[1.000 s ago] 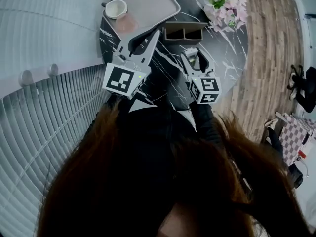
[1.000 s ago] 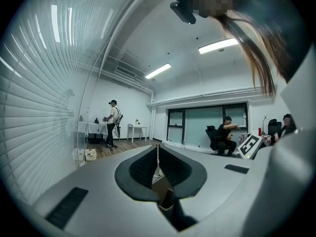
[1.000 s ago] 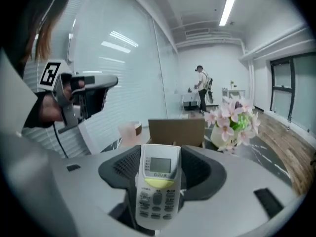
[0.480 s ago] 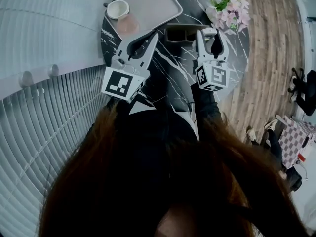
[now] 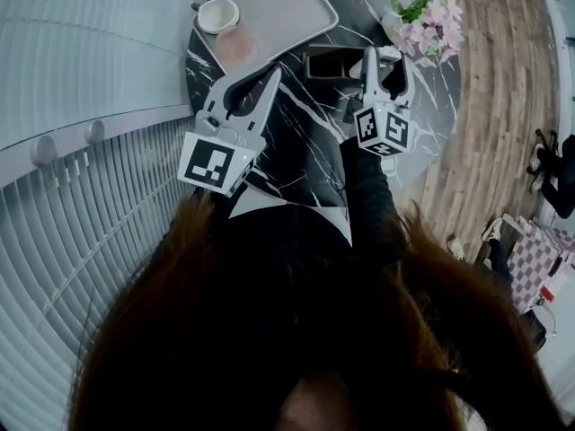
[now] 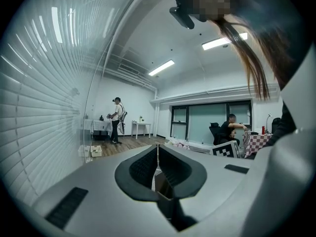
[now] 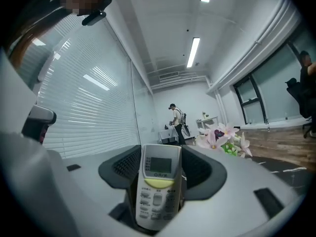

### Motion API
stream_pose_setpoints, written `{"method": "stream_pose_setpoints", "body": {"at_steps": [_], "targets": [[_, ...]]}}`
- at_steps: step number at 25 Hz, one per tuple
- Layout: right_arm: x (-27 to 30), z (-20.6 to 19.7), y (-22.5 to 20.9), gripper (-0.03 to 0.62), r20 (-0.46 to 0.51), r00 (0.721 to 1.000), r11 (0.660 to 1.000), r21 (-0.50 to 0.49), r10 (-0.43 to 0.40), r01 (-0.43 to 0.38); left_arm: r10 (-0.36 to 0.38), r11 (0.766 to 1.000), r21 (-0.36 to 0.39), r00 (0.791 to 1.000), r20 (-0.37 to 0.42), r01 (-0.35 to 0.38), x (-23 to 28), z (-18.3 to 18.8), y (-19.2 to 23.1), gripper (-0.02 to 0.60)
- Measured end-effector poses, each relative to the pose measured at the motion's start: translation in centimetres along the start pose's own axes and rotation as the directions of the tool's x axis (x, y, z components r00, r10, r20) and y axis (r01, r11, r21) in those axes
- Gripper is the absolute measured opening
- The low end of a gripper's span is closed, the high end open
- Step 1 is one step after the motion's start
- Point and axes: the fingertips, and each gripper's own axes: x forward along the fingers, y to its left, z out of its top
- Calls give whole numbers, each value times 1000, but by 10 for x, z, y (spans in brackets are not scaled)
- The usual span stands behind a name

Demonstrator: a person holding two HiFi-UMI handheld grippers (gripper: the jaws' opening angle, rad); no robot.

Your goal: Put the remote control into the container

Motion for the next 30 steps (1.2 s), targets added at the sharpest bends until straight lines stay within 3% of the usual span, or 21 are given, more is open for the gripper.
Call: {"method": "stream_pose_setpoints", "body": {"at_steps": [12, 20, 26, 30], "targets": [[-10, -31, 10, 247, -100, 995, 996, -85, 16, -24, 3, 1000, -1, 1000, -3, -3, -1, -2, 0, 16], [-11, -28, 24, 247, -141, 990, 974, -223, 17, -48, 3, 1000, -4, 1000, 3, -3, -2, 0, 1, 15], [-19, -48, 14, 241, -225, 973, 974, -226, -46, -6, 4, 1000, -4, 1000, -9, -4, -1, 0, 1, 17], [-18, -54, 13, 232, -238, 971, 973, -230, -38, -19, -4, 1000, 5, 1000, -11, 4, 0, -2, 0, 16]]}}
